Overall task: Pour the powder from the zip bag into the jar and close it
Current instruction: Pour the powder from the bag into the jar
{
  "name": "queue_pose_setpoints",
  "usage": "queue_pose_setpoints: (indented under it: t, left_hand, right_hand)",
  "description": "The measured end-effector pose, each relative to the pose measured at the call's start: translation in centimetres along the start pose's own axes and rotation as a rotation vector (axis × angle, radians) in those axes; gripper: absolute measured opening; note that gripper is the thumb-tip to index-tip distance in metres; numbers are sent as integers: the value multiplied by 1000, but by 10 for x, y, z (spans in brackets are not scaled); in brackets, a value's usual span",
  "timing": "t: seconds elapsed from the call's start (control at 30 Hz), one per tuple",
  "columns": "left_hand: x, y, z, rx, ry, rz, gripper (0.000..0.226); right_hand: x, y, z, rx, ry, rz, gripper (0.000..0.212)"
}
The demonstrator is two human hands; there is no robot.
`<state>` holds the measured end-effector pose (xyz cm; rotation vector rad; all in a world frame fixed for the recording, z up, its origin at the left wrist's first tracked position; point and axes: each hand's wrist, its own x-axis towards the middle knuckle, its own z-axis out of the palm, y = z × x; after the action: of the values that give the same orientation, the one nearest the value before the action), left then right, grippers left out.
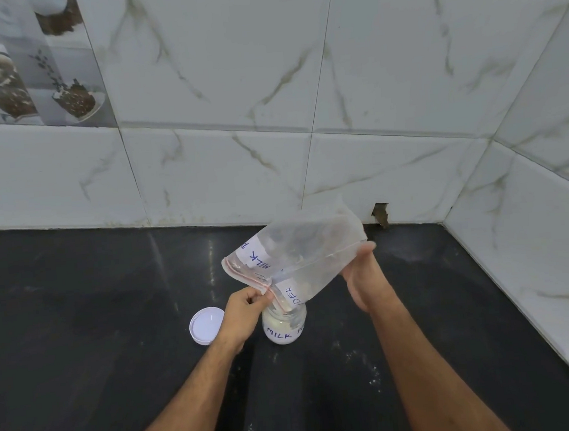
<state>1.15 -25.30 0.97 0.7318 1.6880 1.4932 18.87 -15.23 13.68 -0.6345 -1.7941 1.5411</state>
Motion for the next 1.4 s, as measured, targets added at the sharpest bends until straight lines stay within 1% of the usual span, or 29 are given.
queue_pose_setpoints:
  t: [0.03,0.07,0.13,0.17,0.2,0.23,0.27,0.37,0.4,0.43,0.53,0.6,0.7,0.73,0.83,0.87,0.9,0.93,0.97,1.0,1.03,1.1,1.13,1.17,1.23,1.27,1.4]
  left_hand:
    - [-1,0,0,-10,1,-5,18]
    - [-1,1,1,-23,2,-10,15]
    - [-2,0,1,-49,5,-19,13]
    - [-2,0,1,-59,8,-24,14]
    - [-3,0,1,-72,12,-30,14]
    - [-3,0,1,-89,14,-36,15]
    - [-3,0,1,-107,12,-42,14]
    - [-5,2,-1,-165,-12,-35,12]
    - [-6,3,0,-183,-23,-27,13]
    - [-7,3,0,-199,-32,-20,14]
    - [-8,2,2,-243,-41,-3,17]
    - [-8,1,3,-278,-25,6,18]
    - [-9,1,5,-318,-10,13,18]
    - [-9,2,7,-327,-13,17,18]
    - [-9,5,12,-352,-21,26,17]
    - [-9,6,13,-361,-10,27,17]
    - [-8,6,15,-373,13,26,16]
    - [-8,6,16,-386,44,19,15]
    - [-7,6,16,-396,75,11,15]
    - [-7,6,17,-400,95,5,15]
    - [-6,7,19,-400,102,3,16]
    - [-6,8,21,-402,99,8,15]
    - [-7,9,22,-407,98,11,15]
    - [-7,10,22,-413,100,14,14]
    - [-7,11,21,-419,106,20,13]
    - [-8,11,21,-417,102,28,12]
    - [-10,9,22,-435,73,37,14]
  right_hand:
    - [1,-2,2,-62,-11,-10,119]
    - [4,-2,4,-103,3,-15,105]
    - [10,-1,8,-108,59,-30,68]
    - [12,-3,10,-95,53,-29,57]
    - [13,-5,12,-77,33,-22,52]
    - [14,-9,14,-66,16,-14,54]
    - [15,-14,17,-59,19,-14,62]
    - [15,-18,25,-44,53,-32,105]
    - [13,-17,28,-31,50,-25,114]
    - [9,-15,30,3,33,-8,119]
    - [-2,-4,34,154,-36,63,120]
    - [-7,2,34,202,7,103,127]
    - [-9,9,35,233,120,193,144]
    - [-10,14,36,244,119,211,141]
    - [-13,26,46,242,27,208,107]
    - [-14,28,49,244,36,176,100]
    - [-14,29,51,247,78,139,98]
    - [-14,29,53,251,138,121,104]
    - [-12,28,56,279,190,130,117]
    - [-11,29,59,307,199,151,128]
    - [-12,28,64,317,183,150,130]
    - [-11,27,73,252,141,112,115]
    - [-10,27,75,244,152,110,111]
    - [-9,29,75,265,185,106,114]
    - [-6,33,74,285,246,110,126]
    - [-4,35,75,283,251,114,128]
    - [-4,37,82,301,130,119,116]
